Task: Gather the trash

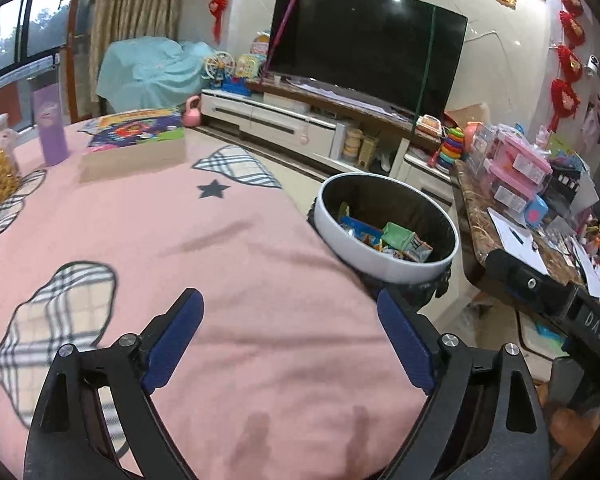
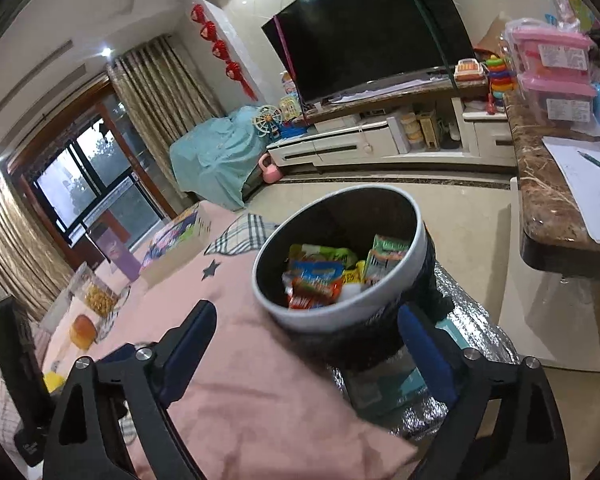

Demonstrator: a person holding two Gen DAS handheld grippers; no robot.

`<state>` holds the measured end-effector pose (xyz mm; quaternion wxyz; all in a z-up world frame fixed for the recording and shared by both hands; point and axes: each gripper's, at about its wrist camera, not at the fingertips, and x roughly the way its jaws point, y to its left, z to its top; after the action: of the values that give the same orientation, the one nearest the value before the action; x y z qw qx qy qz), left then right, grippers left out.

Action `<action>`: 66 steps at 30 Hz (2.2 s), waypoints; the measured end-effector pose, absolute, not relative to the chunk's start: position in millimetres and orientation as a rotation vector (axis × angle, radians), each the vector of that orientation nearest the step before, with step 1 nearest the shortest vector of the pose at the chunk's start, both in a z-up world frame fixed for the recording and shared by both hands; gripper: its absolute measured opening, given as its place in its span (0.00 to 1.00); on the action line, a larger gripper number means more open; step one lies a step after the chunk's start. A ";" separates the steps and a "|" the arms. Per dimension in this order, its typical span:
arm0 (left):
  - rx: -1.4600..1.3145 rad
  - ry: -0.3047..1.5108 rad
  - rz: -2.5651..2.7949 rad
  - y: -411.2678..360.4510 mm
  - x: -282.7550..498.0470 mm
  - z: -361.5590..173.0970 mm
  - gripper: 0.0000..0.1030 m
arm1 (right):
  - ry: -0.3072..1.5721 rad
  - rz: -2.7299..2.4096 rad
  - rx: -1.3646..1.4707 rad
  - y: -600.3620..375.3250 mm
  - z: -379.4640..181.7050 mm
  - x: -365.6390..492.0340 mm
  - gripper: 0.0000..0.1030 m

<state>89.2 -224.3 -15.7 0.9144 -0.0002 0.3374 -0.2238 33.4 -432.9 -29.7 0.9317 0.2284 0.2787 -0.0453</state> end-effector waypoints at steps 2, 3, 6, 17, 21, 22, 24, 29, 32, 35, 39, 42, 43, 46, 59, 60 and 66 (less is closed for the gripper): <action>0.009 0.671 -0.448 -217.0 78.6 -15.0 0.89 | 0.571 -0.094 0.443 -422.9 -29.9 27.9 0.91; 0.009 0.657 -0.441 -213.8 74.9 -13.8 0.89 | 0.568 -0.094 0.426 -417.8 -29.4 24.6 0.91; 0.014 0.610 -0.426 -202.4 58.9 -10.5 0.90 | 0.549 -0.119 0.355 -404.4 -24.7 15.7 0.94; 0.041 0.379 -0.299 -171.6 17.2 0.9 1.00 | 0.367 -0.291 0.148 -370.8 0.5 -16.9 1.00; 0.051 0.368 -0.287 -169.9 11.8 -5.4 1.00 | 0.363 -0.254 0.192 -372.6 -15.8 -17.9 1.00; 0.058 0.371 -0.285 -170.1 11.9 -7.0 1.00 | 0.349 -0.255 0.190 -371.1 -19.7 -19.7 1.00; 0.066 0.377 -0.286 -170.2 10.4 -9.4 1.00 | 0.347 -0.264 0.172 -367.5 -25.2 -21.6 1.00; 0.069 0.369 -0.280 -166.8 4.6 -8.9 1.00 | 0.335 -0.269 0.141 -360.3 -29.1 -26.6 1.00; 0.066 0.372 -0.279 -166.2 4.7 -9.3 1.00 | 0.314 -0.266 0.127 -356.7 -27.3 -29.7 1.00; 0.066 0.375 -0.279 -166.3 4.7 -9.9 1.00 | 0.297 -0.258 0.121 -354.6 -24.9 -33.2 1.00; 0.066 0.372 -0.279 -166.6 3.9 -10.2 1.00 | 0.285 -0.251 0.118 -353.3 -23.3 -34.9 1.00; 0.066 0.371 -0.275 -166.3 3.6 -10.2 1.00 | 0.286 -0.249 0.123 -353.6 -22.7 -34.1 1.00; 0.064 0.372 -0.275 -166.2 4.0 -10.6 1.00 | 0.286 -0.247 0.126 -354.6 -23.5 -34.5 1.00; 0.064 0.372 -0.272 -165.7 3.8 -10.7 1.00 | 0.288 -0.239 0.134 -355.7 -22.9 -34.4 1.00; 0.065 0.357 -0.271 -166.1 1.1 -10.0 1.00 | 0.284 -0.217 0.156 -355.6 -23.9 -36.2 1.00; 0.065 0.357 -0.273 -166.3 1.0 -10.0 1.00 | 0.283 -0.217 0.156 -355.4 -23.8 -36.4 1.00; 0.068 0.353 -0.275 -165.7 -1.4 -10.2 1.00 | 0.282 -0.214 0.159 -355.3 -23.6 -36.6 1.00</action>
<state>-1.4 -165.7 -10.2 0.9745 0.0336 0.1751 -0.1363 -36.6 -355.3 -23.6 0.9812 0.0788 0.1400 -0.1065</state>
